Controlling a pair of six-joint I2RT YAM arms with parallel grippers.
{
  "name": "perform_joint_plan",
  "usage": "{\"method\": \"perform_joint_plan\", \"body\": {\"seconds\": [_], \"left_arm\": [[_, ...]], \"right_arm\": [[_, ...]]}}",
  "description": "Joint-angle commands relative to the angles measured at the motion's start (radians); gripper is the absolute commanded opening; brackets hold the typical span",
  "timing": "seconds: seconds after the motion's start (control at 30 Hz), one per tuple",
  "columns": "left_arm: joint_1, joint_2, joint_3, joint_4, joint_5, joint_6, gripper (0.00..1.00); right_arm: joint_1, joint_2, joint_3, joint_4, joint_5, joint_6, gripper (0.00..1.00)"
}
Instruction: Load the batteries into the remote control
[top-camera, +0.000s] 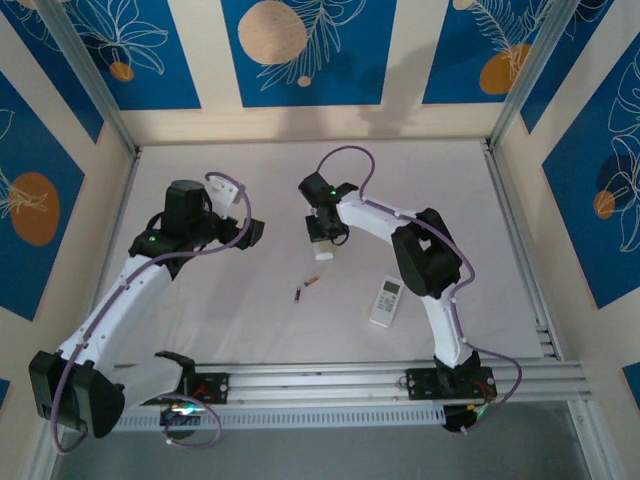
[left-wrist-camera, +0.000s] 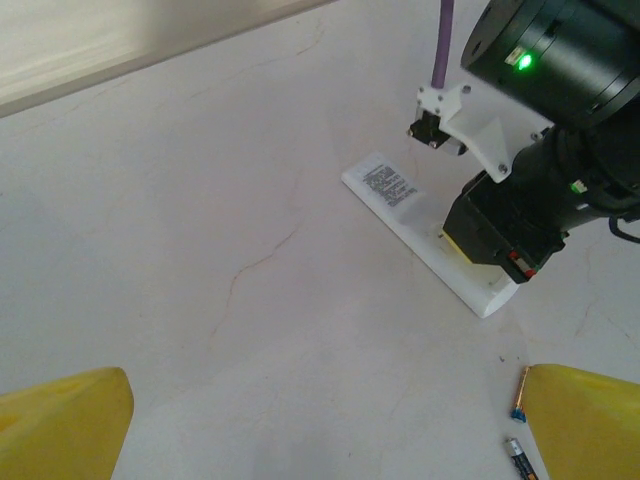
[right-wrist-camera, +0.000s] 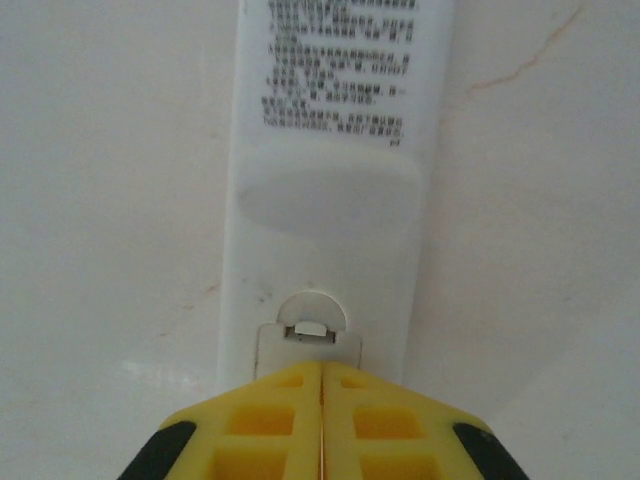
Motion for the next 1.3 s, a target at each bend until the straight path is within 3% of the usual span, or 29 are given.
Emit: {"method": "perform_joint_plan", "body": {"seconds": [0.0,0.13,0.3,0.57,0.77,0.97,1.07,1.17,1.27], "left_arm": [[-0.011,-0.018,-0.010,-0.005,-0.004,0.018,1.00],[-0.011,-0.015,-0.009,-0.005,0.001,0.017,1.00],[-0.011,-0.018,-0.009,-0.007,-0.006,0.020,1.00],[-0.011,-0.019,-0.010,-0.006,-0.003,0.018,1.00],[-0.011,-0.016,-0.012,-0.004,-0.008,0.021,1.00],[-0.011,-0.006,-0.033,0.036,-0.025,-0.024,1.00],[-0.010,0.020,-0.034,0.084,0.004,-0.176,1.00],[-0.010,0.062,-0.013,0.170,0.108,-0.393,0.95],[-0.010,0.115,0.027,0.215,0.122,-0.575,0.92]], "right_arm": [[-0.001,0.022,-0.013,-0.022,-0.018,0.021,0.14],[-0.001,-0.034,-0.011,-0.020,-0.015,0.017,0.36],[0.018,-0.052,0.013,-0.066,0.061,0.067,0.53],[0.036,0.048,0.046,-0.098,0.039,0.093,0.64],[0.036,0.105,0.063,-0.093,0.007,0.082,0.63],[0.026,0.059,0.041,-0.082,-0.035,0.085,0.40],[0.017,-0.047,-0.015,-0.010,-0.082,0.064,0.35],[0.002,-0.185,-0.129,0.123,-0.185,0.044,0.34],[-0.003,-0.327,-0.261,0.255,-0.278,0.006,0.34]]}}
